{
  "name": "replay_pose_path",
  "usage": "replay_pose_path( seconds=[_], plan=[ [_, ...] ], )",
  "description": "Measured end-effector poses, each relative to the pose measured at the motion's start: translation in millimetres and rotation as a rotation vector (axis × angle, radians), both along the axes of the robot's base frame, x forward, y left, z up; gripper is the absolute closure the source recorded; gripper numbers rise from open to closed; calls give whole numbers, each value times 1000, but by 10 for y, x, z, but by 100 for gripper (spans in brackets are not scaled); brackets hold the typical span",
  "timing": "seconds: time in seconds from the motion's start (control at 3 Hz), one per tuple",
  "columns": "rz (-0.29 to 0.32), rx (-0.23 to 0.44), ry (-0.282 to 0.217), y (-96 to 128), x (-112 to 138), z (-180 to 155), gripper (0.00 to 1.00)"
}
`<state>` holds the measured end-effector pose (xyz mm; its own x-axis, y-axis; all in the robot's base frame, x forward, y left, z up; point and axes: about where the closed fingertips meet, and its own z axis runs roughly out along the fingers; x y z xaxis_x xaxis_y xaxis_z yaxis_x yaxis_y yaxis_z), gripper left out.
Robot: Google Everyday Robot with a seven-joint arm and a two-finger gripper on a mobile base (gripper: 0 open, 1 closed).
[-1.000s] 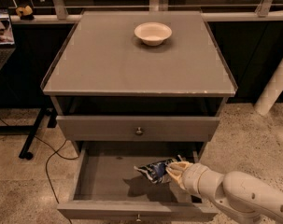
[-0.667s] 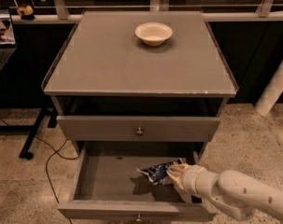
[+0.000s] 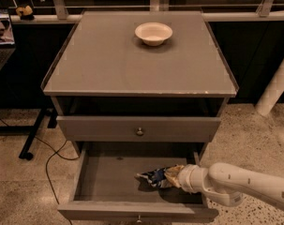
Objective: Place blue chip bag into middle drawer
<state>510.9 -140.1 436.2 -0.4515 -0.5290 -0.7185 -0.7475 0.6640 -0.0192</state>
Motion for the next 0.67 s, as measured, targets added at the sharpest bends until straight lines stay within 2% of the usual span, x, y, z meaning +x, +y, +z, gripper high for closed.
replay_pose_path(
  seconds=[0.33,0.67],
  plan=[
    [8,-11,10,-18,-3,-50,81],
    [8,-11,10,-17,-3,-51,58]
  ],
)
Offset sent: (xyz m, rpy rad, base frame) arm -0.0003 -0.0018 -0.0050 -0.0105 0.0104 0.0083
